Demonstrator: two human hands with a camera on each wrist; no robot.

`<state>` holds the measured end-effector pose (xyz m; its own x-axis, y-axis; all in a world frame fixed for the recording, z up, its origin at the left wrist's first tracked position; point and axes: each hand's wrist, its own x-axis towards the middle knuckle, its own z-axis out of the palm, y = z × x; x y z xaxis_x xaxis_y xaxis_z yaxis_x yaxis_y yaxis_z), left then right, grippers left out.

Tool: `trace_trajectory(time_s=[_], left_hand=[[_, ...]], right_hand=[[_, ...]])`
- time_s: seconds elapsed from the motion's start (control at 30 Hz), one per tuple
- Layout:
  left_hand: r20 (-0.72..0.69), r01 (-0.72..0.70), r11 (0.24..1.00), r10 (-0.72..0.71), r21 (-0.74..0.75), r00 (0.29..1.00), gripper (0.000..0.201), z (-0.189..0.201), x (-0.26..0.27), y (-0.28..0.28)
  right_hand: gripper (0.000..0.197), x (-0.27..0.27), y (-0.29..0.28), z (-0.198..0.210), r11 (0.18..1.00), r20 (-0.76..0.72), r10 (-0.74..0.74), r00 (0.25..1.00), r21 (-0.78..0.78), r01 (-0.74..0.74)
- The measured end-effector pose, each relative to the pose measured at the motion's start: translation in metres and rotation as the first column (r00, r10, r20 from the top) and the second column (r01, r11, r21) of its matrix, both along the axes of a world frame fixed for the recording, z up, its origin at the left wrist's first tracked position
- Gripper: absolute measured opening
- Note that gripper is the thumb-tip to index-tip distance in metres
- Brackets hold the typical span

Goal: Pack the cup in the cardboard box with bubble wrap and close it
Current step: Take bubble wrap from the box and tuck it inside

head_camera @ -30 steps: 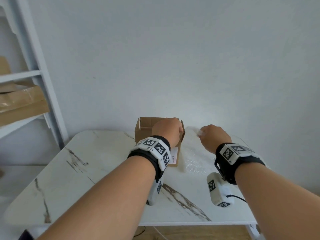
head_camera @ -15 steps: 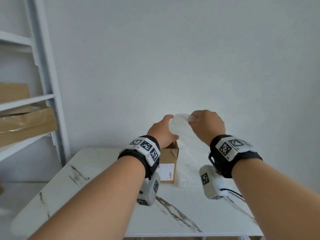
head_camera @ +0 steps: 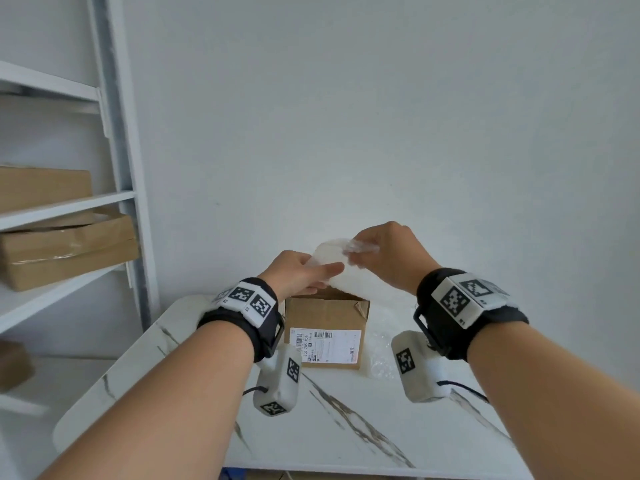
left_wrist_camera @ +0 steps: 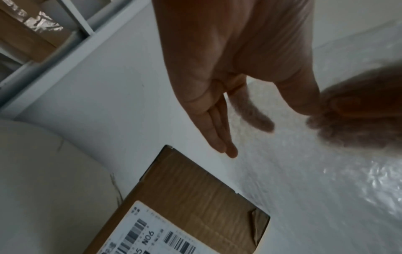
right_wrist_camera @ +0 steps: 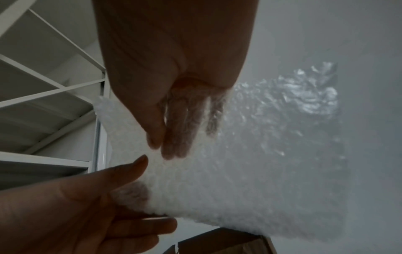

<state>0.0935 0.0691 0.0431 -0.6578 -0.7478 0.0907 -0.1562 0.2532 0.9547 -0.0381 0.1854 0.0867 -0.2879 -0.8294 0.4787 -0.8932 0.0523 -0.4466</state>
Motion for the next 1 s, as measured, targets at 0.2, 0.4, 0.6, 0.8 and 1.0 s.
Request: trace_trajectory(time_s=[0.2, 0.4, 0.6, 0.8, 1.0], left_hand=[[-0.208, -0.134, 0.985, 0.155, 0.112, 0.966, 0.024, -0.006, 0.0, -0.014], [-0.24, -0.021, 0.976, 0.075, 0.219, 0.968, 0.016, 0.0, 0.002, -0.019], [-0.311, -0.065, 0.957, 0.155, 0.282, 0.938, 0.041, 0.006, 0.001, -0.017], [-0.212, 0.11, 0.94, -0.042, 0.322, 0.976, 0.082, 0.001, 0.005, -0.01], [-0.231, -0.101, 0.98, 0.14, 0.173, 0.963, 0.068, -0.008, 0.001, -0.016]], right_hand=[[0.028, -0.02, -0.009, -0.016, 0.997, 0.194, -0.052, 0.98, -0.047, 0.062], [0.03, -0.023, -0.015, -0.029, 0.998, 0.419, 0.03, 0.908, 0.038, -0.05], [0.034, -0.02, -0.018, -0.035, 0.987, 0.645, 0.068, 0.761, 0.068, -0.146], [0.018, -0.026, -0.019, -0.037, 0.985, 0.709, 0.089, 0.699, -0.167, 0.044], [0.062, -0.021, -0.019, -0.036, 0.987, 0.716, 0.071, 0.694, -0.15, 0.054]])
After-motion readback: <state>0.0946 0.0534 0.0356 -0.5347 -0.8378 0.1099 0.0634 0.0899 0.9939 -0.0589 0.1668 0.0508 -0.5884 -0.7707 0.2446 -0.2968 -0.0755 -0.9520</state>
